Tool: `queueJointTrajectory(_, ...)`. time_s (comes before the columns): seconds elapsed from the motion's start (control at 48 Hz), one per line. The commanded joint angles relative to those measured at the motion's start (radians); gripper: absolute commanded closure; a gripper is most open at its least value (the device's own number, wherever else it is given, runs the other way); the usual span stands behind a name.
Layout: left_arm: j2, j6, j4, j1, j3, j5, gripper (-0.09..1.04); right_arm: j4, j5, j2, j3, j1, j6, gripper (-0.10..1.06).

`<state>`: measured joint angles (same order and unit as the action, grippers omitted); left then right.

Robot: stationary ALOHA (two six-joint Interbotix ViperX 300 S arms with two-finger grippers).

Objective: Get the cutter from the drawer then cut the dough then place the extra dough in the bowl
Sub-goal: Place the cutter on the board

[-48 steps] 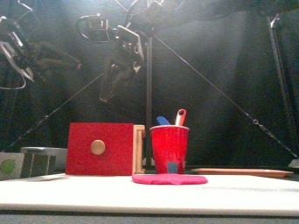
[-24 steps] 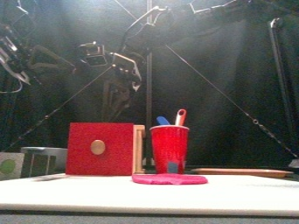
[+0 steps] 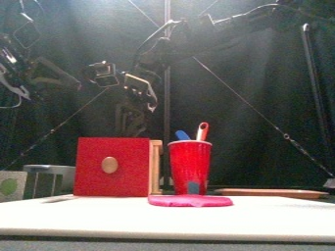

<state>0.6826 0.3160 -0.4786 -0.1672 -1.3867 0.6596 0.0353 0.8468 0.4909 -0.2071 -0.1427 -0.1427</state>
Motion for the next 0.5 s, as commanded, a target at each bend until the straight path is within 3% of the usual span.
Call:
queueJointTrajectory(0.021,-0.002,-0.002,-0.005,0.002,0.008,0.005,0.69,-0.002,-0.005,-0.026,-0.031,-0.003,0.0,0.26)
queueJointTrajectory(0.312,-0.002,-0.002,-0.018,0.002,0.002,0.005,0.69,-0.006,-0.002,-0.026,-0.038,0.0,0.002,0.47)
queueJointTrajectory(0.5,-0.002,-0.002,-0.018,0.002,0.002,0.005,0.69,-0.009,0.029,-0.051,-0.069,0.015,0.002,0.49)
